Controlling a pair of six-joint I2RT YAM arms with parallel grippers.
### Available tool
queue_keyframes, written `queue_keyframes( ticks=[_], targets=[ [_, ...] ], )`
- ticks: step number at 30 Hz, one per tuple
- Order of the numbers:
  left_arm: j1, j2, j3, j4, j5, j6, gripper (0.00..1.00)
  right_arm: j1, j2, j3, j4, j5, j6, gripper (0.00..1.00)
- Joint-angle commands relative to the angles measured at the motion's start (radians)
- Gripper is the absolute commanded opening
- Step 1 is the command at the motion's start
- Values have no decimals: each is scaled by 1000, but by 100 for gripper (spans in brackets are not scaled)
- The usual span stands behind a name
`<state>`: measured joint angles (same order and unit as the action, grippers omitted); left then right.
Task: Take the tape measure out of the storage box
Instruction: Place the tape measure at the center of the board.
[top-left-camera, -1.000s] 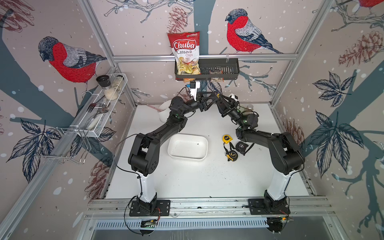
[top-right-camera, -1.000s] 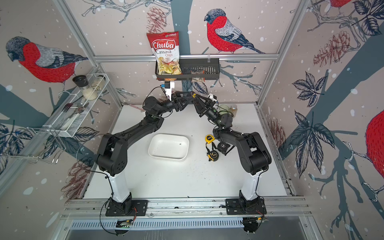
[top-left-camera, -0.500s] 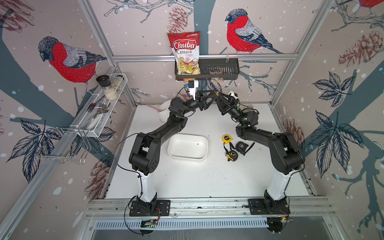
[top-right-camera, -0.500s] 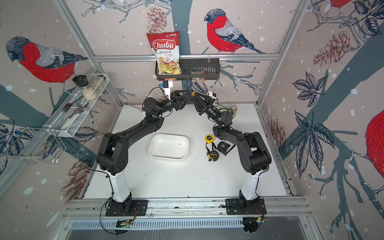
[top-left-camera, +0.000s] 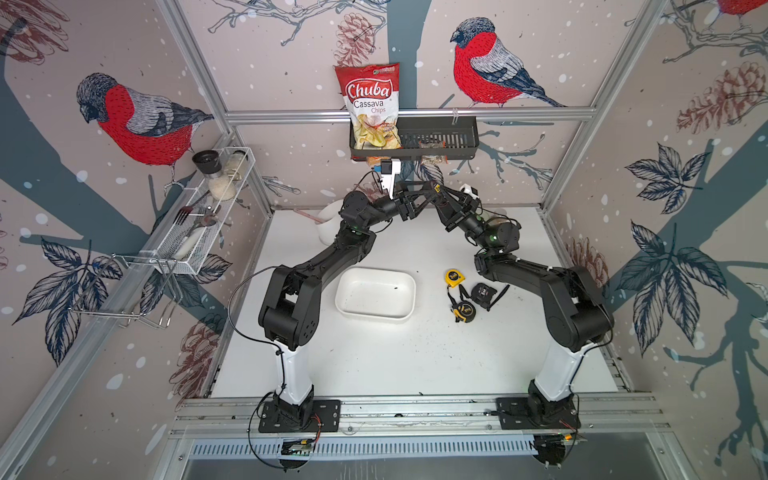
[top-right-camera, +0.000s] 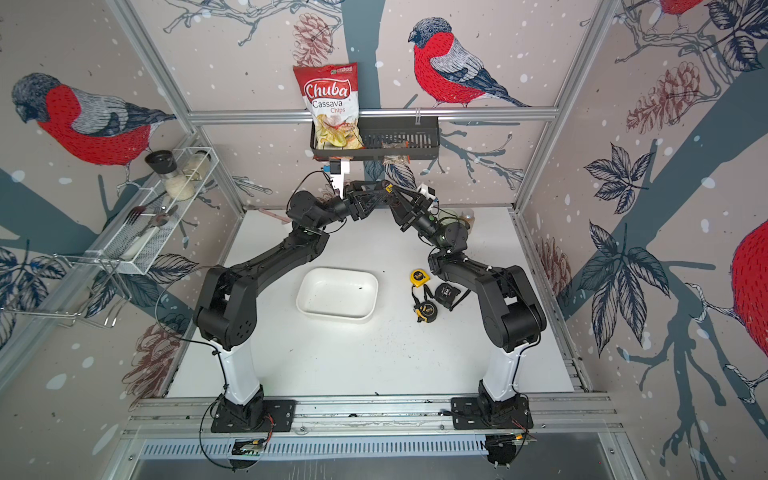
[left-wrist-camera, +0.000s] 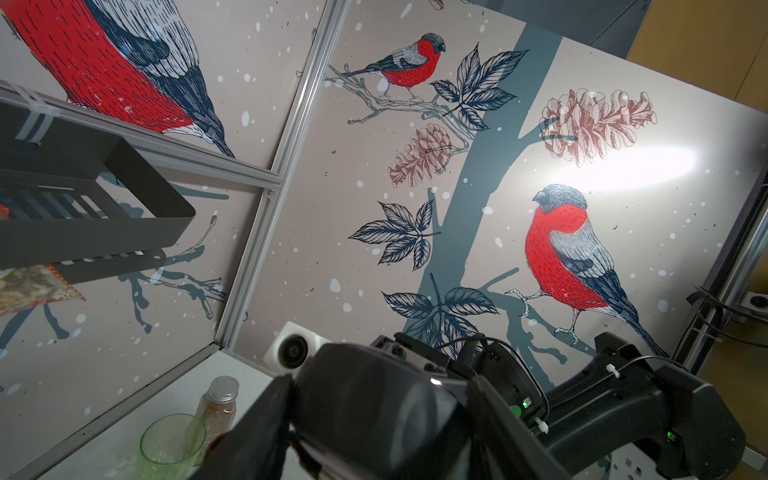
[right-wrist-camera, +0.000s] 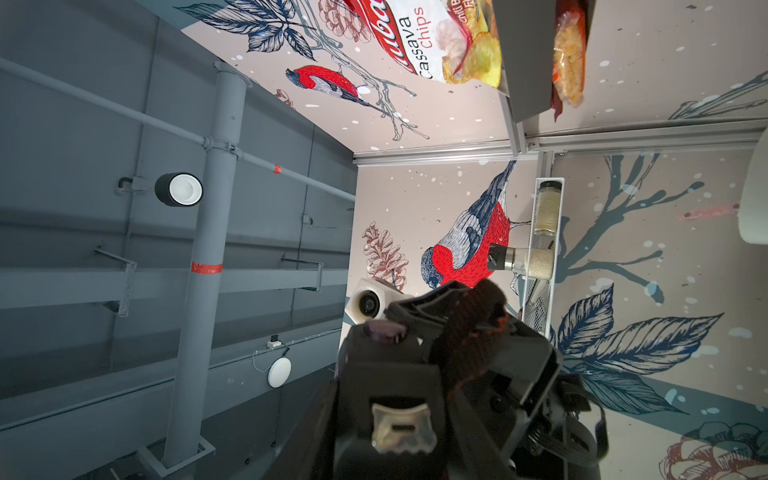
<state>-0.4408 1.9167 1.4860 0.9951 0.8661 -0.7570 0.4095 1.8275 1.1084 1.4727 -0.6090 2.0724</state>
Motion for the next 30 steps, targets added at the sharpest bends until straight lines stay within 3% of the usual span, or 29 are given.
queue_keyframes(
  ticks=[1, 6, 9, 14, 18, 25, 30],
  targets=[
    [1, -8, -6, -244, 13, 29, 50, -6, -51, -1, 203, -101, 103, 0],
    [4, -43, -8, -316, -35, 88, 71, -21, -83, -18, 137, -123, 54, 0],
    [10, -57, -13, -341, -67, 105, 97, -29, -98, -20, 92, -144, 25, 0],
    [22, -62, -21, -355, -118, 104, 97, -39, -119, -21, 29, -195, -12, 0],
    [29, -67, -6, -385, -113, 103, 97, -60, -177, -54, -137, -248, -117, 0],
    [31, -142, 9, -552, -148, 176, 97, -119, -281, -6, -812, -343, -633, 0],
    [31, -184, 65, -784, -210, 285, 97, -151, -274, 28, -1205, -319, -959, 0]
  ],
)
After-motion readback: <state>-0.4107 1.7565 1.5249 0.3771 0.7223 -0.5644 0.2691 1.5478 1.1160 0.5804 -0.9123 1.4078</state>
